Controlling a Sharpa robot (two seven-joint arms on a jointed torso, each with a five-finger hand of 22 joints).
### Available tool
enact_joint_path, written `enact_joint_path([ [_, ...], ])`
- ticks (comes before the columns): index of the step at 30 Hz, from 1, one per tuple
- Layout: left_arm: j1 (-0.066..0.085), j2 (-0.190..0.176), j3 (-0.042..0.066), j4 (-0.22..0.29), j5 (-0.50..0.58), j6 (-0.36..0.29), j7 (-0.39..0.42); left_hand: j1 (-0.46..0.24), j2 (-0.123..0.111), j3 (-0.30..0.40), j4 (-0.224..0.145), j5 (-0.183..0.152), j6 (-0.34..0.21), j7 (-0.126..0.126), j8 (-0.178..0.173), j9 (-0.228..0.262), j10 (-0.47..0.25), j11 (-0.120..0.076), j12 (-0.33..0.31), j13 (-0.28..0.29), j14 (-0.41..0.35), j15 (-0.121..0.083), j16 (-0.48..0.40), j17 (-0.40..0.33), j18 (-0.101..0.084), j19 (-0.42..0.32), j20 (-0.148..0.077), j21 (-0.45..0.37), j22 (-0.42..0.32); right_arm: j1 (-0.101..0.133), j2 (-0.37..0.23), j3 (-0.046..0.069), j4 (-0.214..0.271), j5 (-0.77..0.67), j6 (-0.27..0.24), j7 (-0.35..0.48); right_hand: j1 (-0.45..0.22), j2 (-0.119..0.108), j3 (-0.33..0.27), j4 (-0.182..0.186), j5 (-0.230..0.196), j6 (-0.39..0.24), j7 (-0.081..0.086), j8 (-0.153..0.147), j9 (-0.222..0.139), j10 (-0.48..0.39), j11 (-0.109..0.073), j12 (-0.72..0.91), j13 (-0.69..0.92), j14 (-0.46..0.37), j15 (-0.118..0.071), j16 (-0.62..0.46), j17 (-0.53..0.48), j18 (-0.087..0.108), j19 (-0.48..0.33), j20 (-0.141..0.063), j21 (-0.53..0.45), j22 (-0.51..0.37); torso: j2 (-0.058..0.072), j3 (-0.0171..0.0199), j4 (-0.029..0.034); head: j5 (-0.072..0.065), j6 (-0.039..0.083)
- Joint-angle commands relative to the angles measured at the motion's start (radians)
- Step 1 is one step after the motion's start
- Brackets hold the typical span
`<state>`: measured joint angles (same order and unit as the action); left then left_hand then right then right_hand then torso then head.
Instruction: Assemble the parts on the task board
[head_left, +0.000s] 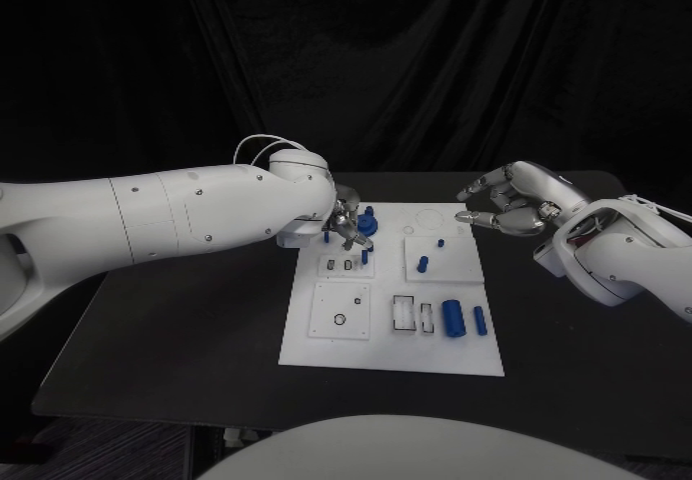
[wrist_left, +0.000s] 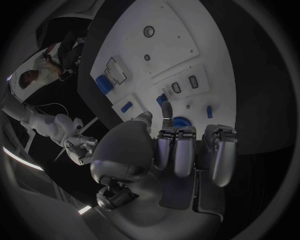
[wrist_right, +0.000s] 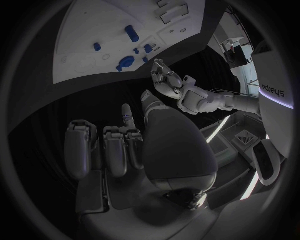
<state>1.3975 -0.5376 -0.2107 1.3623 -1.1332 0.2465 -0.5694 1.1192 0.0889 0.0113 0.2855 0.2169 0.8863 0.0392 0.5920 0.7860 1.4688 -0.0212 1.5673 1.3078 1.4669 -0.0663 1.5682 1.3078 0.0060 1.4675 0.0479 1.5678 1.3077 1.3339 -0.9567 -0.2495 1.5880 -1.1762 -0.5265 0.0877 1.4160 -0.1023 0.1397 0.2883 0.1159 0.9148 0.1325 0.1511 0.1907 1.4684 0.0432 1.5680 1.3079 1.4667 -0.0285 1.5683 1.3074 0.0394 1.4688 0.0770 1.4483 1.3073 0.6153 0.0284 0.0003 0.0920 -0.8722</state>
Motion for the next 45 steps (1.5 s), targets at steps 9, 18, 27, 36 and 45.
enact_joint_path([
  [9,-0.005,0.025,0.0,-0.026,0.056,0.023,-0.005,-0.006,0.002,0.001,-0.004,0.001,0.013,-0.001,-0.009,0.004,0.102,-0.009,0.004,0.263,0.104,-0.01,0.003,0.263,-0.006,0.103,-0.009,0.003,0.263,-0.003,0.002,0.001,-0.002,-0.001,0.008,-0.018,0.006,0.007,0.007,-0.001,0.007,0.008,-0.003,0.001,-0.002,0.102,0.007,0.003,0.263,0.102,0.007,-0.003,0.256,-0.006,0.04,0.007,-0.006,0.219,-0.007,0.0025,0.0019,-0.013,-0.001],
  [18,-0.011,0.045,0.0,-0.055,0.058,-0.016,0.021,-0.003,0.003,0.006,-0.005,0.012,0.013,0.001,-0.042,0.005,0.102,-0.009,0.004,0.263,0.104,-0.012,0.003,0.263,-0.006,0.103,-0.011,0.003,0.263,-0.003,0.011,0.001,-0.01,-0.001,0.013,-0.02,0.006,0.007,0.007,-0.001,0.008,0.008,-0.002,0.001,-0.002,0.102,0.007,0.003,0.263,0.102,0.007,-0.003,0.257,-0.006,0.04,0.007,-0.007,0.219,-0.011,0.0003,0.0007,-0.015,-0.001],
  [27,-0.032,0.064,0.0,-0.093,0.058,-0.034,0.033,-0.006,0.001,0.007,-0.004,0.011,0.028,0.002,-0.077,-0.001,0.102,-0.007,0.004,0.263,0.104,-0.011,0.003,0.263,-0.006,0.103,-0.011,0.003,0.263,-0.004,0.018,0.001,-0.014,-0.001,0.017,-0.018,0.007,0.009,0.008,-0.001,0.011,0.009,-0.002,0.001,-0.002,0.102,0.008,0.003,0.263,0.102,0.007,-0.003,0.257,-0.006,0.039,0.008,-0.008,0.218,-0.013,-0.0005,0.003,-0.013,-0.001],
  [36,-0.061,0.082,0.0,-0.134,0.058,-0.054,0.054,-0.001,-0.001,0.01,-0.009,0.015,0.038,0.002,-0.093,-0.003,0.102,-0.007,0.004,0.263,0.104,-0.011,0.003,0.263,-0.006,0.103,-0.011,0.003,0.263,-0.007,0.019,0.001,-0.017,-0.001,0.021,-0.015,0.007,0.009,0.008,-0.001,0.012,0.009,-0.002,0.001,-0.003,0.102,0.008,0.003,0.263,0.103,0.008,-0.002,0.258,-0.006,0.04,0.008,-0.008,0.219,-0.015,-0.0004,0.0021,-0.004,-0.001],
  [45,-0.076,0.092,0.0,-0.155,0.058,-0.07,0.064,0.005,-0.001,0.014,-0.013,0.02,0.048,0.001,-0.104,-0.002,0.102,-0.008,0.004,0.263,0.104,-0.011,0.003,0.263,-0.006,0.103,-0.011,0.003,0.263,-0.01,0.019,0.001,-0.015,-0.001,0.02,-0.006,0.009,0.012,0.009,-0.002,0.019,0.011,-0.001,0.0,-0.004,0.102,0.008,0.003,0.263,0.103,0.008,-0.002,0.258,-0.006,0.04,0.009,-0.007,0.219,-0.016,-0.0006,0.0017,-0.014,-0.001],
])
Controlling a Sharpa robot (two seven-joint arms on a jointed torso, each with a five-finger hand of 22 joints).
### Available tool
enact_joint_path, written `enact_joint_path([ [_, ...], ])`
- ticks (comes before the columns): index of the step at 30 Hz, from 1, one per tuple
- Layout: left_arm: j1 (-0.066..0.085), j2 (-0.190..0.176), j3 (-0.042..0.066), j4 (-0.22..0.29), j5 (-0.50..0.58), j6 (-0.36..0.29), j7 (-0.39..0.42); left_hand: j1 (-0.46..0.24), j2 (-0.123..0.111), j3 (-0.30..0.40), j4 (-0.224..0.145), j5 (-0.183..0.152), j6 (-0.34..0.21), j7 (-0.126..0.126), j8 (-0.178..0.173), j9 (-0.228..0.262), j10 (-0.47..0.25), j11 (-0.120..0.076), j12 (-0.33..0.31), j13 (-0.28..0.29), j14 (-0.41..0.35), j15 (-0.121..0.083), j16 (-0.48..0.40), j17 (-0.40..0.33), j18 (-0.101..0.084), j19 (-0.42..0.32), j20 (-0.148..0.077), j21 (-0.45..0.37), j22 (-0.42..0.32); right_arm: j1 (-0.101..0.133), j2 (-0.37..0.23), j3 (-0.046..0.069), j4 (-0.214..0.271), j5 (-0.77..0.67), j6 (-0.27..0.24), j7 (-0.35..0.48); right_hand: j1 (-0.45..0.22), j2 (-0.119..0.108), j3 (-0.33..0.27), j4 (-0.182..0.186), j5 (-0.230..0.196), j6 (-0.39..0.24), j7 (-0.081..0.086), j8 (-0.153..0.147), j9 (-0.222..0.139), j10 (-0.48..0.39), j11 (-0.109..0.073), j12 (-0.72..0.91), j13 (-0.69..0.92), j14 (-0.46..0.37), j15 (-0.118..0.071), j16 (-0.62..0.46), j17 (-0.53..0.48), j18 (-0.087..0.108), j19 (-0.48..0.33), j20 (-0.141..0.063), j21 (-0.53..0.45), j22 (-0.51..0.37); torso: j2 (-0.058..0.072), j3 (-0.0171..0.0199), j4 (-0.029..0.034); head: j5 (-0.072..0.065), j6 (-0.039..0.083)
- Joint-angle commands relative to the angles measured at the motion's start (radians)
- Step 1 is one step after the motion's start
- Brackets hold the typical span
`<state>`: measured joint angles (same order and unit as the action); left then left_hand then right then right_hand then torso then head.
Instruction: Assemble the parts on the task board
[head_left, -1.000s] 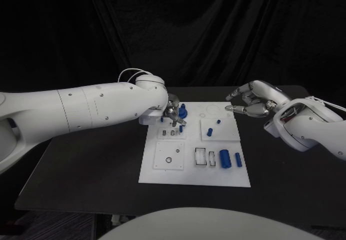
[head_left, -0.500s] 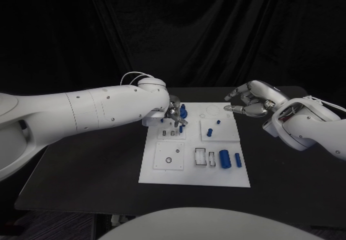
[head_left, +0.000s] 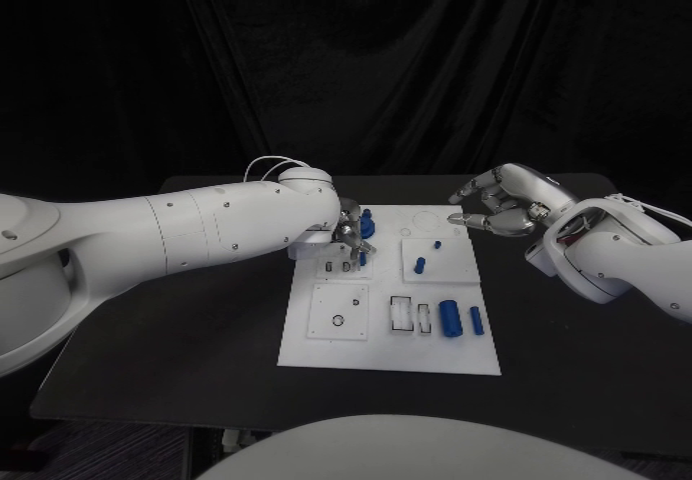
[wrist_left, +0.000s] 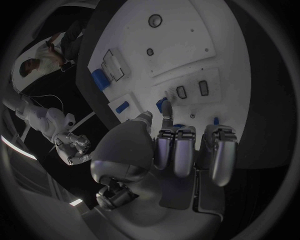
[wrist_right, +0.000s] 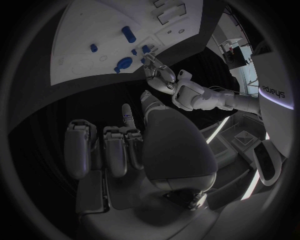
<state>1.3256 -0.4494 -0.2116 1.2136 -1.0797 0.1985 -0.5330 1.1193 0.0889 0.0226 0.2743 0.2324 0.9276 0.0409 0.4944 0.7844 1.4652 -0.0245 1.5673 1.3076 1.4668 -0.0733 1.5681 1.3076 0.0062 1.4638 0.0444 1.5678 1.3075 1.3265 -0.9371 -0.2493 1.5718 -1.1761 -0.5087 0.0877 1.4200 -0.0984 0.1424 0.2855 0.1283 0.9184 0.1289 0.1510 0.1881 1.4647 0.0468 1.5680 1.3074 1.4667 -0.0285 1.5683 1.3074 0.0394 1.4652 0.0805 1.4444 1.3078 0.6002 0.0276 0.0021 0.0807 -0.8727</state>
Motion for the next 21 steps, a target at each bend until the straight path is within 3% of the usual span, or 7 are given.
enact_joint_path([
  [1,-0.005,0.006,0.001,-0.01,0.004,-0.026,0.03,0.007,-0.001,0.004,-0.003,0.006,0.008,-0.001,-0.009,0.0,0.106,-0.005,0.004,0.263,0.104,-0.004,0.003,0.263,-0.006,0.107,-0.008,0.003,0.263,-0.003,-0.001,0.001,0.002,-0.001,0.002,-0.005,0.006,0.008,0.006,0.0,0.007,0.007,0.002,0.0,-0.001,0.106,0.005,0.003,0.263,0.103,0.008,-0.002,0.258,-0.006,0.044,0.005,-0.003,0.218,-0.001,0.0004,-0.0001,-0.003,0.0],
  [4,-0.008,0.01,0.001,-0.02,0.004,-0.031,0.036,0.01,-0.003,0.006,-0.006,0.009,0.011,-0.002,-0.014,0.0,0.106,-0.005,0.004,0.263,0.104,-0.005,0.003,0.263,-0.006,0.107,-0.008,0.003,0.263,-0.003,0.0,0.001,0.001,-0.001,0.002,-0.003,0.006,0.009,0.007,0.0,0.01,0.008,0.002,0.0,-0.002,0.106,0.005,0.003,0.263,0.103,0.009,-0.002,0.258,-0.006,0.043,0.006,-0.004,0.218,-0.002,0.0002,0.0002,-0.001,0.0],
  [8,-0.013,0.013,0.001,-0.027,0.004,-0.039,0.046,0.009,-0.005,0.009,-0.005,0.011,-0.002,0.005,-0.046,-0.005,0.106,-0.001,0.004,0.263,0.104,-0.002,0.003,0.263,-0.005,0.104,-0.007,0.002,0.26,-0.004,-0.002,0.001,0.002,-0.001,0.002,-0.001,0.007,0.009,0.007,0.0,0.011,0.008,0.003,0.0,-0.002,0.106,0.005,0.003,0.263,0.103,0.009,-0.002,0.258,-0.006,0.044,0.006,-0.003,0.218,-0.002,-0.0002,-0.0006,0.0,0.0],
  [21,-0.02,0.019,0.001,-0.041,0.004,-0.046,0.044,0.008,-0.004,0.01,-0.004,0.011,0.002,0.006,-0.052,-0.005,0.106,0.0,0.004,0.263,0.104,-0.001,0.003,0.263,-0.005,0.104,-0.006,0.002,0.259,-0.004,-0.002,0.001,0.002,-0.001,0.004,0.001,0.008,0.011,0.008,0.0,0.016,0.01,0.003,0.0,-0.003,0.106,0.005,0.003,0.263,0.103,0.009,-0.002,0.258,-0.006,0.044,0.006,-0.003,0.218,-0.003,0.0001,-0.0006,0.004,0.0],
])
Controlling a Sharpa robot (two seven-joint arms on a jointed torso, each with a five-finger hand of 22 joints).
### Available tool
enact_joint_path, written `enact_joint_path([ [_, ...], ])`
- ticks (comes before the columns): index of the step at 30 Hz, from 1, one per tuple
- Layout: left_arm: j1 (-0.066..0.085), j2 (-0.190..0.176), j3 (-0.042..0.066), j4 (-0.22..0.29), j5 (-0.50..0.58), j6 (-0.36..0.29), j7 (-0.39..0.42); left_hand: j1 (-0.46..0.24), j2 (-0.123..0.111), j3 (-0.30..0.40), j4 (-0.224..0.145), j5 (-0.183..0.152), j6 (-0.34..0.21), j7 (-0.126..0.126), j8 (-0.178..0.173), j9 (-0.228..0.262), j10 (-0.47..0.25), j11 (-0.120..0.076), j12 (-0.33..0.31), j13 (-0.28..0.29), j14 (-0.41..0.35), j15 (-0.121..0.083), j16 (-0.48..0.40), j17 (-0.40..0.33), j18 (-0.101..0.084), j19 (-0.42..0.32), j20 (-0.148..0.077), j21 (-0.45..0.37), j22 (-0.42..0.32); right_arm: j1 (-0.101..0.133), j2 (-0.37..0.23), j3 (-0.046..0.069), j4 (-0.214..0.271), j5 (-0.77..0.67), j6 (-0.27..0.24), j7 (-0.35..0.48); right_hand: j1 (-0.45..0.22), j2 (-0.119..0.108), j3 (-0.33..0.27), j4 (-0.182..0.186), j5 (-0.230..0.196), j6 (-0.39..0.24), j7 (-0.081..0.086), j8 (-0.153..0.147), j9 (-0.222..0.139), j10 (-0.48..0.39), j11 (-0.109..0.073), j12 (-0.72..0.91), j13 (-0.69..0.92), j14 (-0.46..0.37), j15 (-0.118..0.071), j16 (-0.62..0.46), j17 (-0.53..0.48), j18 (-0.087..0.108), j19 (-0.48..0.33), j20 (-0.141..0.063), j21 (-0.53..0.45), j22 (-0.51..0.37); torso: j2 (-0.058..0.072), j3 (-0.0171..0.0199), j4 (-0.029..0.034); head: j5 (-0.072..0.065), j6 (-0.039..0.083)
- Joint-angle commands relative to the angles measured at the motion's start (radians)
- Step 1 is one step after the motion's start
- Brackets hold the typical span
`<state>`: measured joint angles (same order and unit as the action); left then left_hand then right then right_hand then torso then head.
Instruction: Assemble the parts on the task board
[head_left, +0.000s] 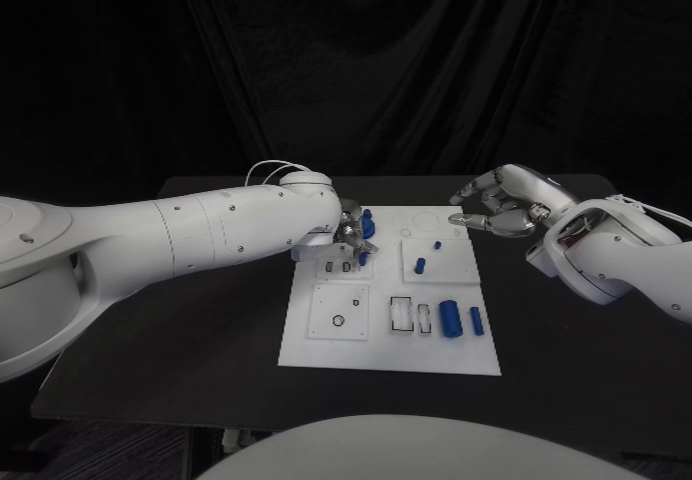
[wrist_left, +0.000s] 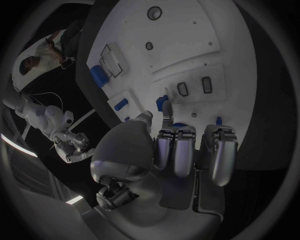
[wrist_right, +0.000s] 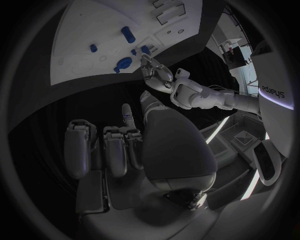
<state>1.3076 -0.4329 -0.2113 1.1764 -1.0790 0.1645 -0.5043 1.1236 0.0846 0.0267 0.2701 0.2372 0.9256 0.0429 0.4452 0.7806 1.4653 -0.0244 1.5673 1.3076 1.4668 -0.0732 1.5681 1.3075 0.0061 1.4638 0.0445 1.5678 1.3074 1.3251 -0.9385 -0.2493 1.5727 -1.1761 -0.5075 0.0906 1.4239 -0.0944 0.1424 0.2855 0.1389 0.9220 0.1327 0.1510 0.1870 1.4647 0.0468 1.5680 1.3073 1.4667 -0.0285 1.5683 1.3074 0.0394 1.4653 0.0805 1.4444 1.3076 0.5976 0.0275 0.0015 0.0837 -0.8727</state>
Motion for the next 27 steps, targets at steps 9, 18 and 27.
enact_joint_path([
  [9,-0.005,0.002,0.001,-0.01,0.004,-0.002,0.0,0.003,0.0,0.007,-0.001,0.007,0.014,0.003,-0.007,0.0,0.106,0.0,0.004,0.263,0.104,-0.001,0.003,0.263,-0.004,0.1,-0.005,0.001,0.255,-0.003,-0.001,0.001,0.0,-0.001,0.006,-0.002,0.004,0.007,0.008,0.0,0.007,0.007,-0.001,0.0,-0.002,0.106,0.005,0.003,0.263,0.103,0.009,-0.003,0.257,-0.006,0.044,0.006,-0.003,0.218,-0.001,-0.0008,0.0014,0.003,0.0],
  [18,-0.005,0.003,0.001,-0.014,0.004,0.006,0.001,0.006,-0.002,0.009,-0.005,0.008,0.023,0.001,-0.01,0.003,0.106,-0.001,0.004,0.263,0.104,-0.001,0.003,0.263,-0.003,0.098,-0.005,0.001,0.252,-0.004,-0.002,0.001,0.0,-0.001,0.009,-0.005,0.004,0.007,0.008,0.0,0.007,0.007,-0.001,0.0,-0.002,0.106,0.005,0.003,0.263,0.103,0.009,-0.003,0.257,-0.006,0.044,0.006,-0.003,0.218,-0.002,-0.0015,0.0023,0.003,0.0],
  [27,-0.007,0.007,0.001,-0.019,0.004,0.013,0.01,0.011,-0.004,0.011,-0.01,0.01,0.024,0.001,-0.015,0.006,0.106,-0.002,0.004,0.263,0.104,-0.002,0.003,0.263,-0.002,0.095,-0.005,0.0,0.249,-0.004,0.0,0.001,-0.001,-0.001,0.01,-0.006,0.004,0.007,0.008,0.0,0.007,0.007,-0.001,0.0,-0.002,0.106,0.005,0.003,0.263,0.103,0.009,-0.003,0.257,-0.006,0.044,0.006,-0.003,0.218,-0.002,-0.0009,0.0,0.005,0.0],
])
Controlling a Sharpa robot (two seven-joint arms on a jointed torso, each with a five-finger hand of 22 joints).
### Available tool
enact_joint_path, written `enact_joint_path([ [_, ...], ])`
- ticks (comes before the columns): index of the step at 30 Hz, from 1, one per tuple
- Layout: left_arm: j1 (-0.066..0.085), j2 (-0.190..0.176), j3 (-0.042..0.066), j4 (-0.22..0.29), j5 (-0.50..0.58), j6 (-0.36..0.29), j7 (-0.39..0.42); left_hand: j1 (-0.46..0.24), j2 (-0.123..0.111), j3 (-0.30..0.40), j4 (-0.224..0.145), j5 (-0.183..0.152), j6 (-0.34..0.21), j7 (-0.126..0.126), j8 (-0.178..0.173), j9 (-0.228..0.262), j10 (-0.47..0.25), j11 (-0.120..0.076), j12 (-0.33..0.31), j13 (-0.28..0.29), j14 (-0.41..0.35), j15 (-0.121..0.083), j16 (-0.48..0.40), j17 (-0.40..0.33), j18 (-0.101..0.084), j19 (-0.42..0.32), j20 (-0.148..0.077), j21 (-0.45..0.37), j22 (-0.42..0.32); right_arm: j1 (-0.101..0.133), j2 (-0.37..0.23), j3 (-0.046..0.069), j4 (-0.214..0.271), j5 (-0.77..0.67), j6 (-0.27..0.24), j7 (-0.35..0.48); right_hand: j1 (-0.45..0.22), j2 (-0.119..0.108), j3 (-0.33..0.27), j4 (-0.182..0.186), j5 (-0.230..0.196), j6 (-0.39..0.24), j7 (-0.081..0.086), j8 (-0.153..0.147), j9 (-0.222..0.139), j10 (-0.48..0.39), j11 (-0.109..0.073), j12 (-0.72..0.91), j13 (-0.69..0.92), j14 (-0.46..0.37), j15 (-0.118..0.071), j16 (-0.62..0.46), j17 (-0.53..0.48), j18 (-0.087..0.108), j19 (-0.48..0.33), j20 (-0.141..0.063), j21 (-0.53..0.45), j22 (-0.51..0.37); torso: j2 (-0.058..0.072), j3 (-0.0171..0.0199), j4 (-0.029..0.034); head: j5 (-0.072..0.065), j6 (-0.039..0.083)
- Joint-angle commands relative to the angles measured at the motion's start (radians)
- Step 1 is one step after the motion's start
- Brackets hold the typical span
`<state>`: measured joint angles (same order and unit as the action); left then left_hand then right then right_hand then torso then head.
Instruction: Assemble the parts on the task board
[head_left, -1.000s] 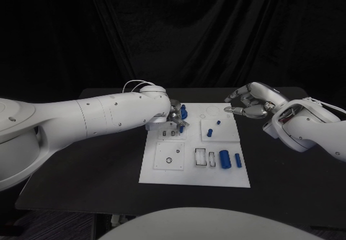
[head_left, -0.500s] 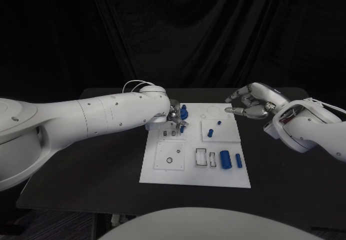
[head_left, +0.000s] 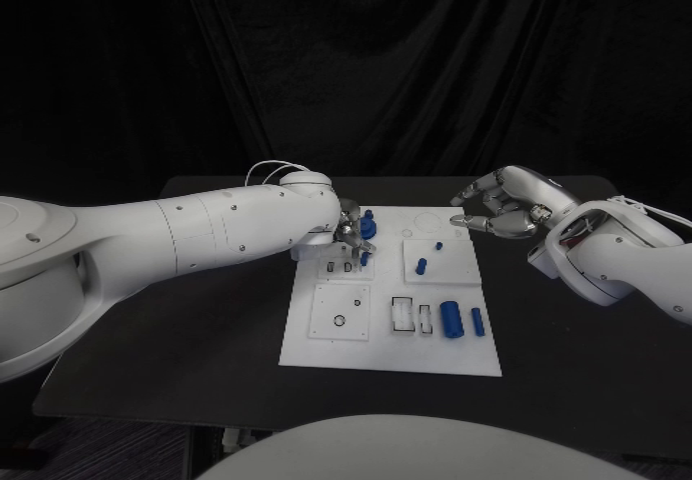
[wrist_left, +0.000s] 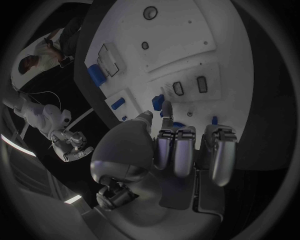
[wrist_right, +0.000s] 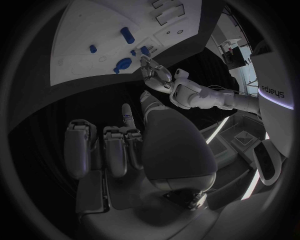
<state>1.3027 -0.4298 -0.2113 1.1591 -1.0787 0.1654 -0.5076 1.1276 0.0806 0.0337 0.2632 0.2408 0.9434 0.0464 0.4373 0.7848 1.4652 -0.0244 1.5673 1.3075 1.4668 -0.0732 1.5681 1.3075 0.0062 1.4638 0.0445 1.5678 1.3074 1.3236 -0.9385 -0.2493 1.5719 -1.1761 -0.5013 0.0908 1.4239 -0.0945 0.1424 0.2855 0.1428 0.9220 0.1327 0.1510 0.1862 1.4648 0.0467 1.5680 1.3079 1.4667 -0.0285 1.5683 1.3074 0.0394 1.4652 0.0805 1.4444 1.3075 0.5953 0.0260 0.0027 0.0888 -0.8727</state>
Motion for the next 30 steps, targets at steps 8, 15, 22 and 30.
enact_joint_path([
  [8,-0.004,0.007,0.001,-0.004,0.003,0.019,0.02,0.01,-0.001,0.006,-0.006,0.007,0.005,-0.003,-0.011,0.003,0.106,-0.002,0.004,0.263,0.104,-0.002,0.003,0.263,-0.001,0.092,-0.005,-0.001,0.245,-0.002,0.002,0.001,-0.001,-0.001,0.007,-0.008,0.005,0.007,0.007,0.0,0.006,0.008,-0.001,0.0,-0.002,0.106,0.005,0.003,0.263,0.102,0.009,-0.003,0.256,-0.005,0.043,0.007,-0.006,0.218,-0.001,0.0011,-0.0009,-0.003,0.0],
  [15,-0.005,0.011,0.001,-0.007,0.003,0.023,0.023,0.011,-0.001,0.008,-0.008,0.008,0.005,-0.002,-0.014,0.004,0.106,-0.002,0.004,0.263,0.104,-0.002,0.003,0.263,0.0,0.089,-0.005,-0.002,0.241,-0.002,0.003,0.001,-0.002,-0.001,0.009,-0.009,0.005,0.007,0.007,0.0,0.007,0.008,-0.001,0.0,-0.002,0.106,0.005,0.003,0.263,0.102,0.009,-0.004,0.255,-0.005,0.042,0.007,-0.007,0.217,-0.001,0.0007,-0.0014,-0.001,0.0],
  [22,-0.005,0.014,0.001,-0.009,0.003,0.033,0.024,0.016,-0.002,0.012,-0.014,0.01,0.005,-0.002,-0.021,0.007,0.106,-0.002,0.004,0.263,0.104,-0.002,0.003,0.263,0.001,0.087,-0.005,-0.002,0.239,-0.002,0.004,0.001,-0.004,-0.001,0.011,-0.01,0.005,0.007,0.007,0.0,0.007,0.008,-0.001,0.0,-0.002,0.106,0.005,0.003,0.263,0.102,0.009,-0.004,0.255,-0.005,0.042,0.007,-0.007,0.217,-0.001,0.0007,-0.0011,0.0,0.0],
  [30,-0.006,0.019,0.001,-0.013,0.003,0.045,0.021,0.021,-0.003,0.017,-0.021,0.013,0.006,-0.002,-0.027,0.01,0.106,-0.002,0.004,0.263,0.104,-0.002,0.003,0.263,0.001,0.087,-0.005,-0.003,0.238,-0.003,0.007,0.001,-0.007,-0.001,0.017,-0.012,0.006,0.008,0.008,-0.001,0.009,0.009,-0.001,0.0,-0.002,0.106,0.005,0.003,0.263,0.102,0.009,-0.005,0.255,-0.004,0.042,0.007,-0.009,0.217,-0.001,0.0004,-0.0009,0.002,0.0],
])
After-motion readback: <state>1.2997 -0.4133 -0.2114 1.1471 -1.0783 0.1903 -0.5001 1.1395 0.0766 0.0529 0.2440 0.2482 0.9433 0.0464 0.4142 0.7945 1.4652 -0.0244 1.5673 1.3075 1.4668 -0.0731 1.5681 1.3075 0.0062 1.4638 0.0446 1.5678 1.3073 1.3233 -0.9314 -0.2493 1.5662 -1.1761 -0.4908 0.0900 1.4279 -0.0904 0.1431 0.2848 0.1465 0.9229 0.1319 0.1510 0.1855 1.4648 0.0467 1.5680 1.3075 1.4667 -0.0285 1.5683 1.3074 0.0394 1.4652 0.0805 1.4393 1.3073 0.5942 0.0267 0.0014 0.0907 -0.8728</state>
